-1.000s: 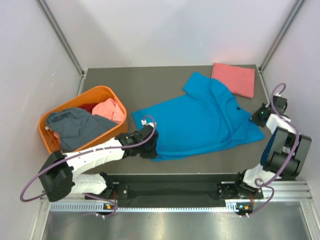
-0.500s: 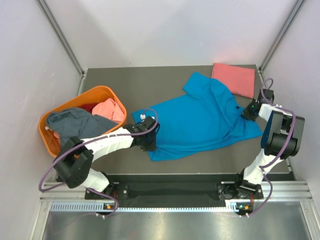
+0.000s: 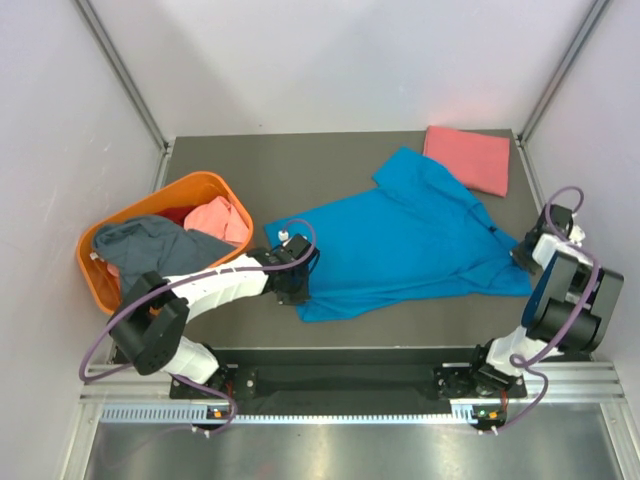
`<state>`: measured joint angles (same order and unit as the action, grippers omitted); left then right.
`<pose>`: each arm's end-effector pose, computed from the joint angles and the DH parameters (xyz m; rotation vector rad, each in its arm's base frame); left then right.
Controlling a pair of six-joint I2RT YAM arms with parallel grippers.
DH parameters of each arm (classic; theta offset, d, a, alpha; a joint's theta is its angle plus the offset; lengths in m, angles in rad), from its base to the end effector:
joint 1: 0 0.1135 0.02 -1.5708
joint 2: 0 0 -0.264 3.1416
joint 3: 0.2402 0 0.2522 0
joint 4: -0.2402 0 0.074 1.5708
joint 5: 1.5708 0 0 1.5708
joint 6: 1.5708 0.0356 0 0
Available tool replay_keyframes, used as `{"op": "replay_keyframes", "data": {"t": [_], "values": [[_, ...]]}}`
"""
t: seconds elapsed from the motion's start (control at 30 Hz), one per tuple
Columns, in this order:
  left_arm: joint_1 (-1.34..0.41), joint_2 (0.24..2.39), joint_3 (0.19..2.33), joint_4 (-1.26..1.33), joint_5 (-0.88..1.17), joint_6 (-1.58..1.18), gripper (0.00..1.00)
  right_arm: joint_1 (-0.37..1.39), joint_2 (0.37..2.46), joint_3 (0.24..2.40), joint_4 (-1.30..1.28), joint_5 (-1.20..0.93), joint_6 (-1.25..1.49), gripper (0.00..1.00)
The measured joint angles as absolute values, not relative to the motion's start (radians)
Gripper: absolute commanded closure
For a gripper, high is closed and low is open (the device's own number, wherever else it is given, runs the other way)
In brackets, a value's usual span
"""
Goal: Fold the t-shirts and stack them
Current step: Fold the tshirt
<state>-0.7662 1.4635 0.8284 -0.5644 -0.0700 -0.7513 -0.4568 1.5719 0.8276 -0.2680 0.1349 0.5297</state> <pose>0.1921 -0.1814 0.1769 0.0025 2.8101 -0.2917 0.2663 -0.1362 0.1630 1.2633 2.2446 -0.1469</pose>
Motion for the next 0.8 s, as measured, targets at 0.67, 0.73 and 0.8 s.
{"op": "replay_keyframes", "data": {"t": [0.67,0.73,0.8], "values": [[-0.768,1.114,0.944,-0.772,0.083,-0.706,1.0,-0.519,1.205,0.982,-0.598,0.284,0.488,1.0],[-0.772,1.091,0.932,-0.772,0.113,-0.709,1.0,-0.529,1.151,1.028,-0.624,0.288,0.482,1.0],[-0.779,1.061,0.915,-0.773,0.146,-0.715,1.0,-0.542,1.118,1.055,-0.642,0.288,0.473,1.0]]}}
